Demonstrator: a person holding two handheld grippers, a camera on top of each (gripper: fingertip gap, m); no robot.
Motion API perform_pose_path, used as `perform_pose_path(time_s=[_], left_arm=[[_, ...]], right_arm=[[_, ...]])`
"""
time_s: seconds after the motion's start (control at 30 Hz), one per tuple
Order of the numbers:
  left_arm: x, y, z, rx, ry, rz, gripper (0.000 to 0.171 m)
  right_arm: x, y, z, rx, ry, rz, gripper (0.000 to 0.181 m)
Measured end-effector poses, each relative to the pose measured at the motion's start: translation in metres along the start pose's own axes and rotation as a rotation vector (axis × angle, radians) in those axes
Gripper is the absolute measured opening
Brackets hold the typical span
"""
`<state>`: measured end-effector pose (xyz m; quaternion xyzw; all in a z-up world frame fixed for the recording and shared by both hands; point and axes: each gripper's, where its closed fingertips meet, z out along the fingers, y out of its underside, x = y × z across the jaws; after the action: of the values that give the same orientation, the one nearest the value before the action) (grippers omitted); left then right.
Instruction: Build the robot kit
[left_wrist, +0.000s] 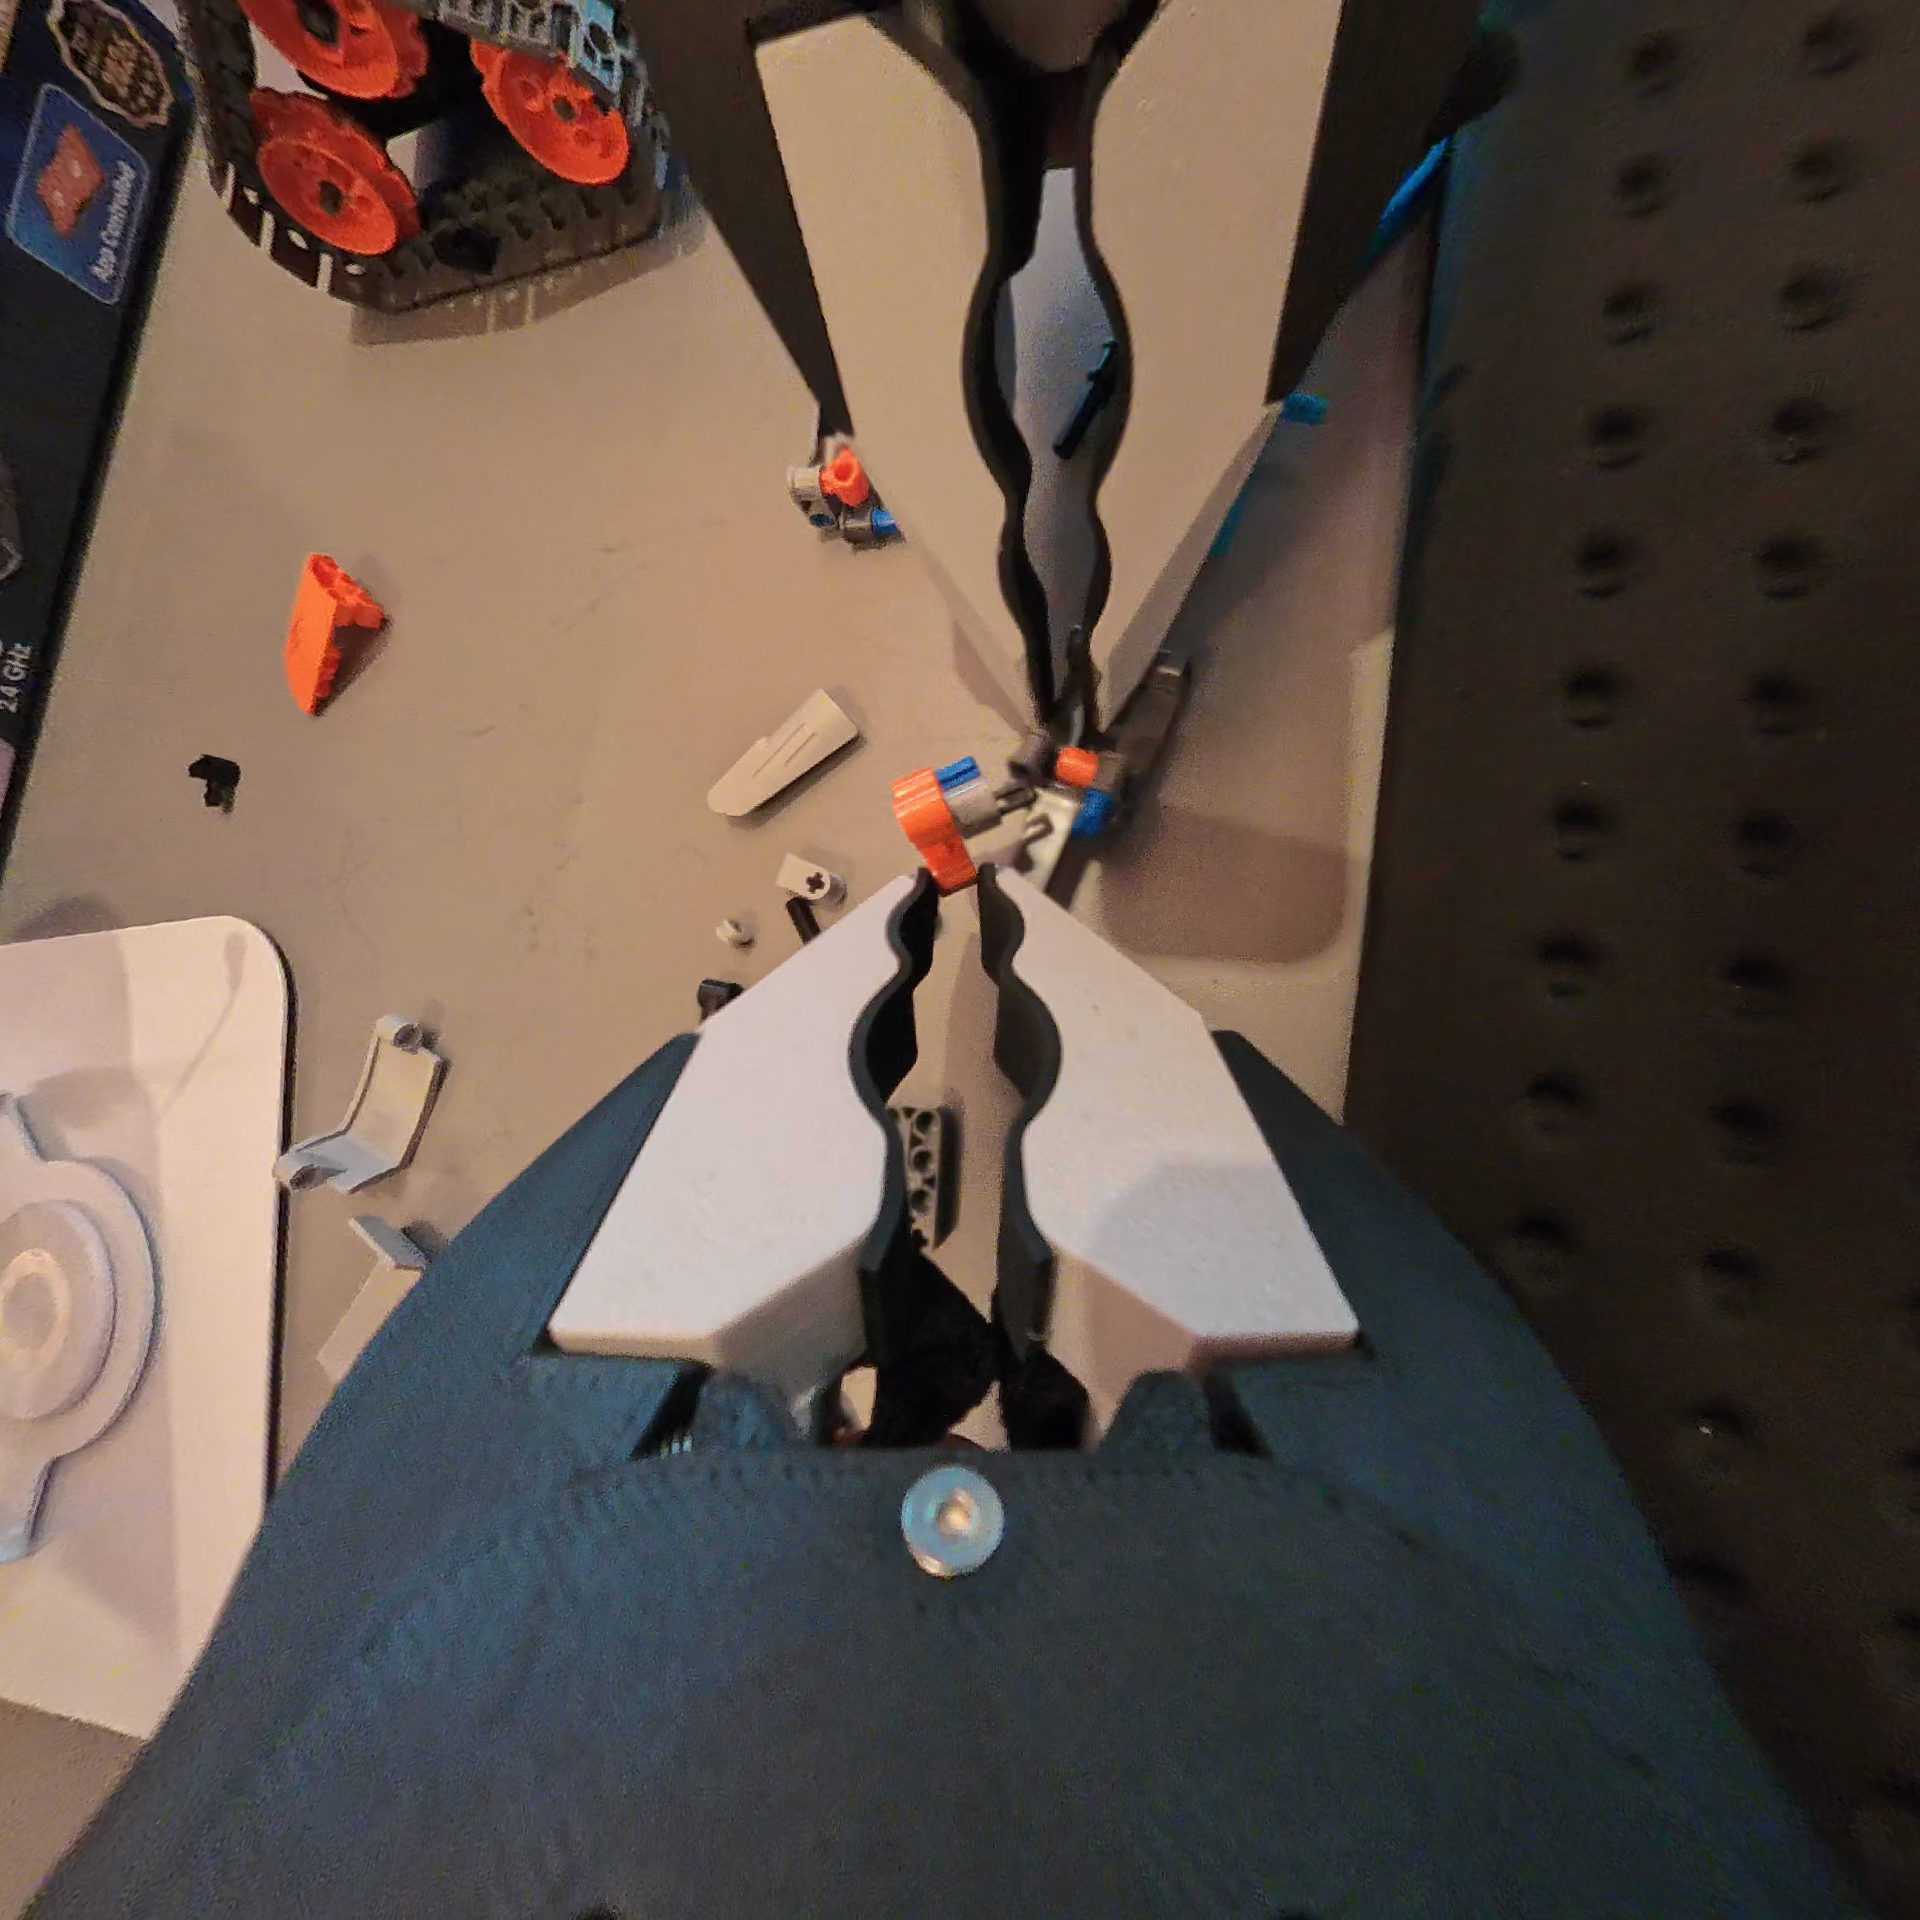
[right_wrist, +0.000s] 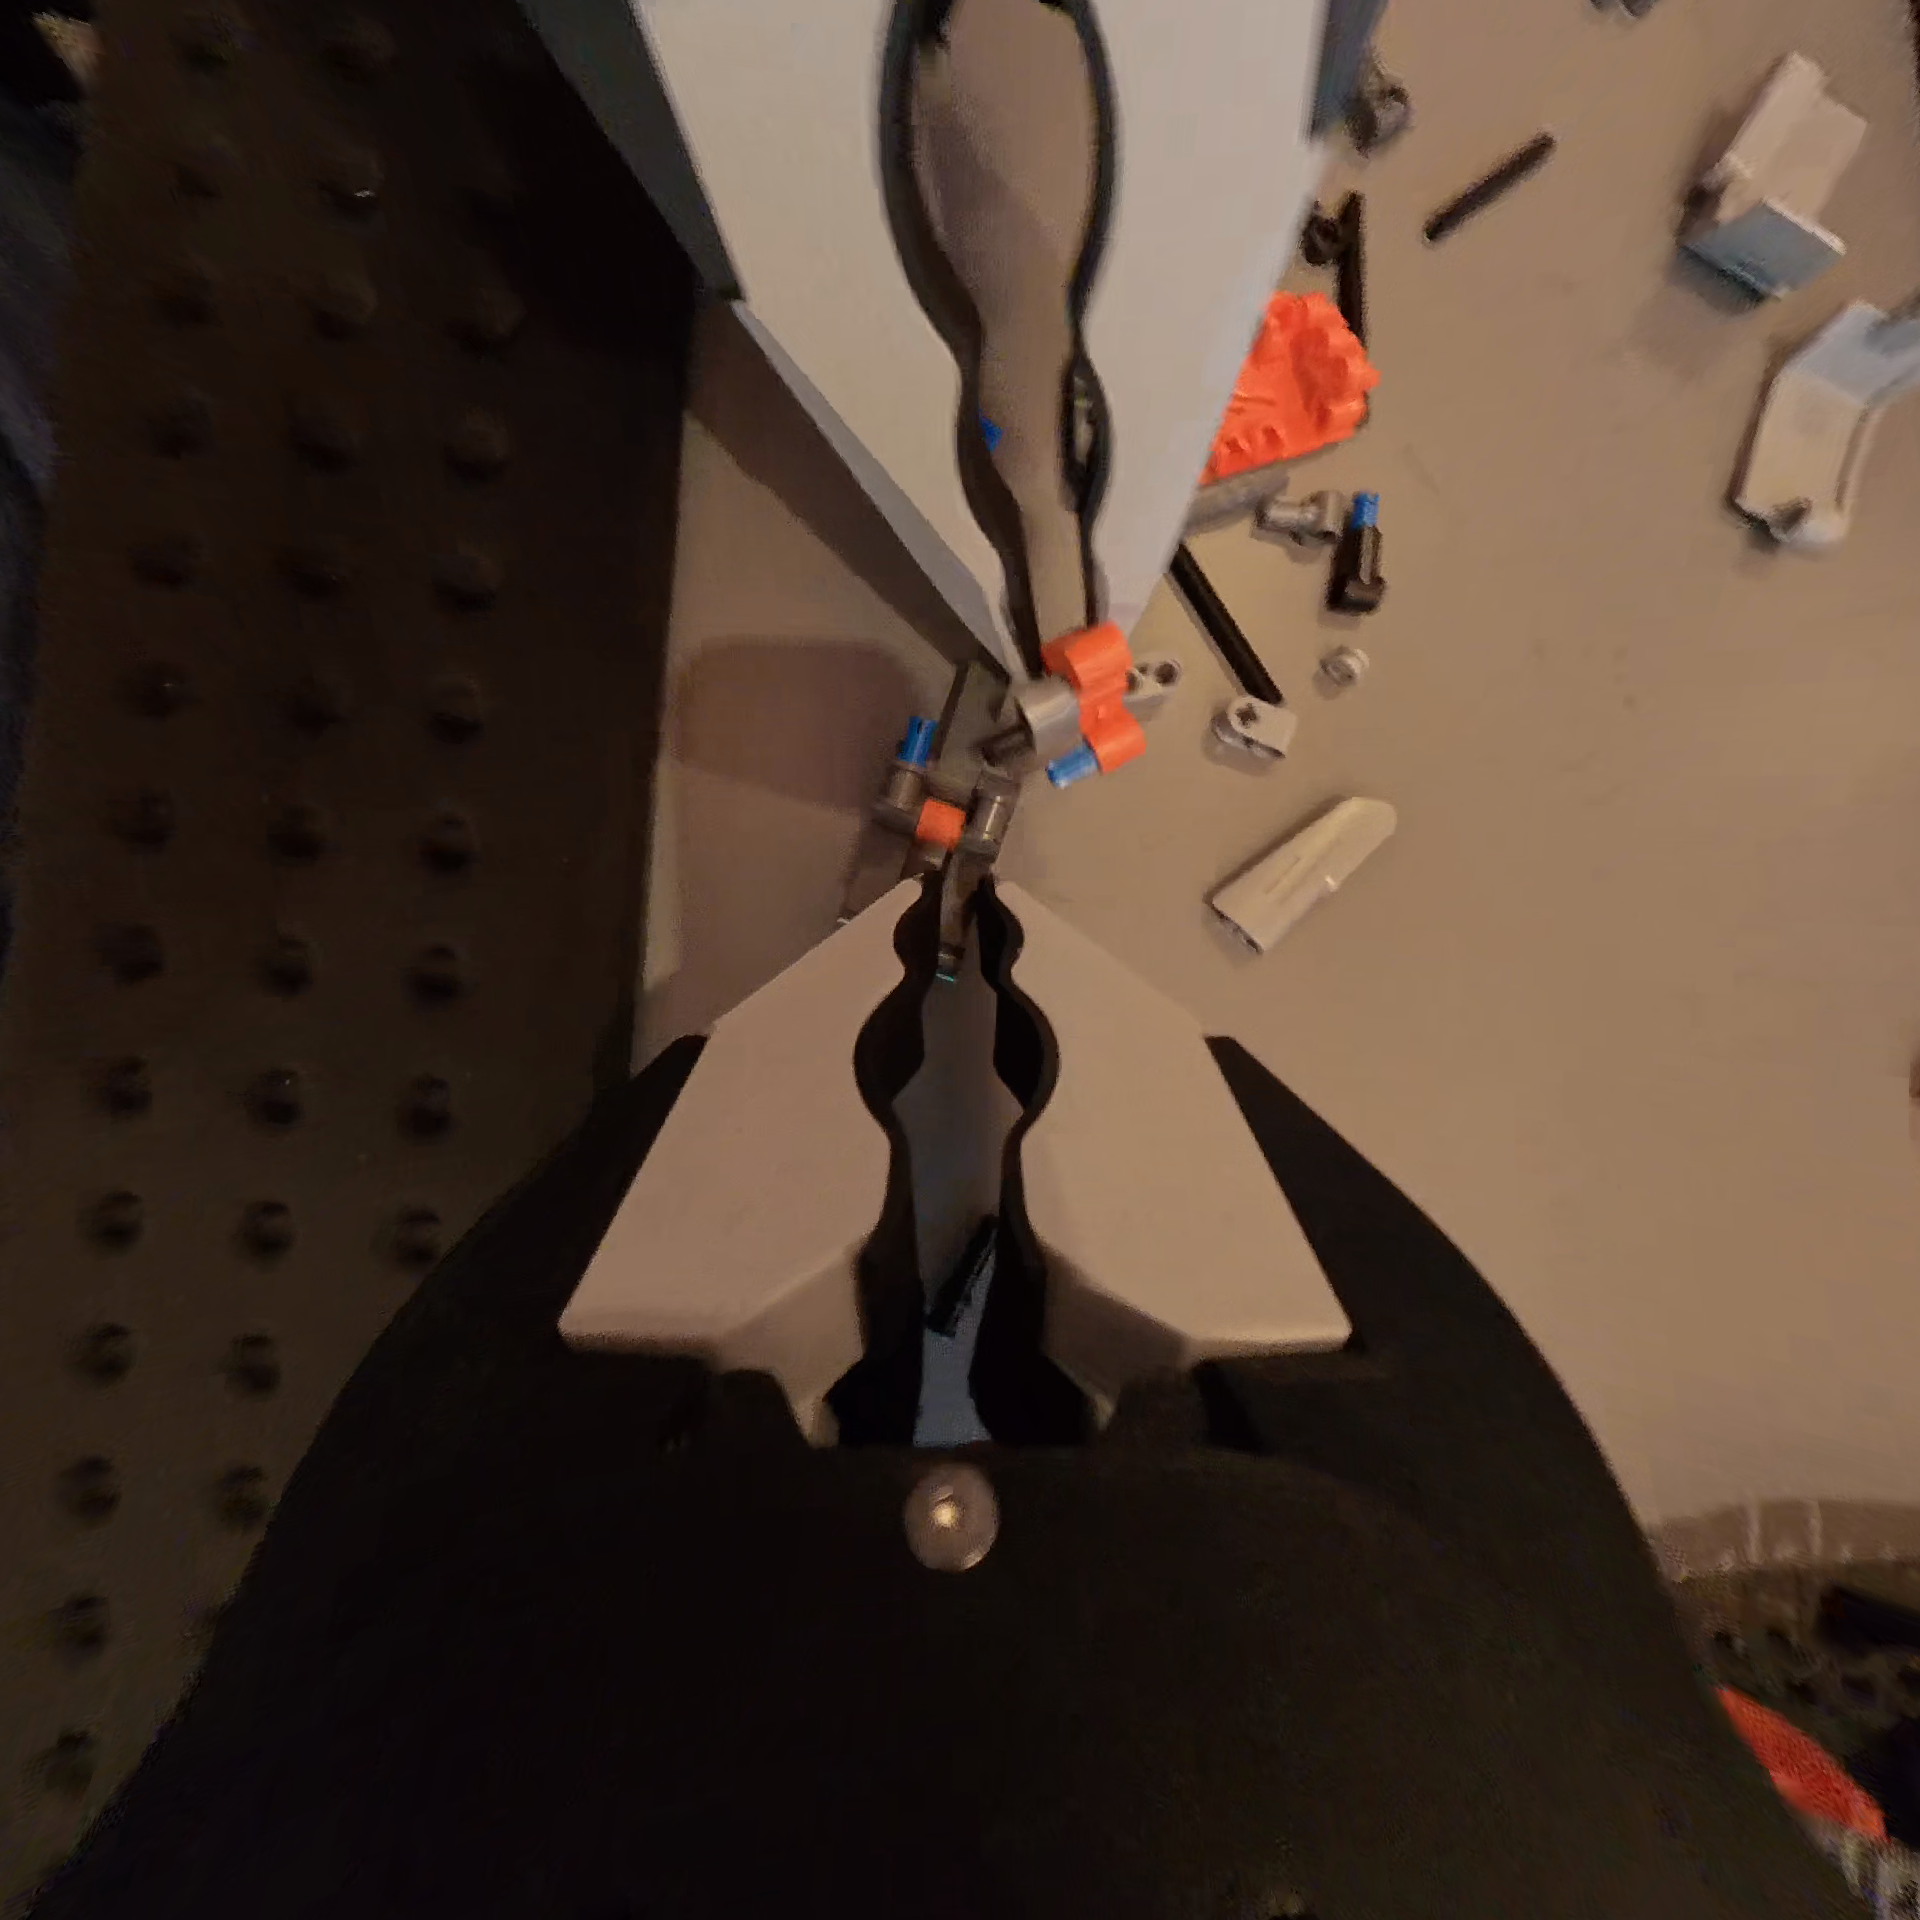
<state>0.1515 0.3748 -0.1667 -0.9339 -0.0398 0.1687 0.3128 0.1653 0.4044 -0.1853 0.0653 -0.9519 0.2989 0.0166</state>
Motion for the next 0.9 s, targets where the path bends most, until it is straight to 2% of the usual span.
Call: perform_pose_path(time_s=[0.2, 0.5, 0.6, 0.63, 0.7, 0.77, 0.9], left_arm=[[0.008, -0.005, 0.000, -0.011, 0.009, 0.017, 0.006], [0.000, 0.004, 0.010, -0.068, -0.052, 0.013, 0.006], [0.002, 0.003, 0.011, -0.069, -0.036, 0.021, 0.006], [0.002, 0.005, 0.011, -0.077, -0.034, 0.033, 0.006], [0.002, 0.004, 0.012, -0.079, -0.031, 0.054, 0.006], [-0.001, 0.002, 0.013, -0.079, -0.030, 0.074, 0.006], [0.000, 0.000, 0.014, -0.084, -0.001, 0.081, 0.006]], right_arm=[[0.009, 0.007, -0.005, 0.015, 0.116, 0.163, 0.004], [0.000, 0.000, -0.002, 0.033, 0.165, 0.219, 0.006], [-0.008, -0.002, -0.003, 0.045, 0.139, 0.221, 0.017], [-0.005, -0.003, -0.007, 0.051, 0.149, 0.205, 0.024], [0.005, -0.012, -0.020, 0.127, 0.159, 0.149, 0.025], [0.017, -0.008, -0.023, 0.107, 0.156, 0.085, 0.040], [0.015, -0.015, -0.019, 0.159, 0.061, -0.168, 0.046]])
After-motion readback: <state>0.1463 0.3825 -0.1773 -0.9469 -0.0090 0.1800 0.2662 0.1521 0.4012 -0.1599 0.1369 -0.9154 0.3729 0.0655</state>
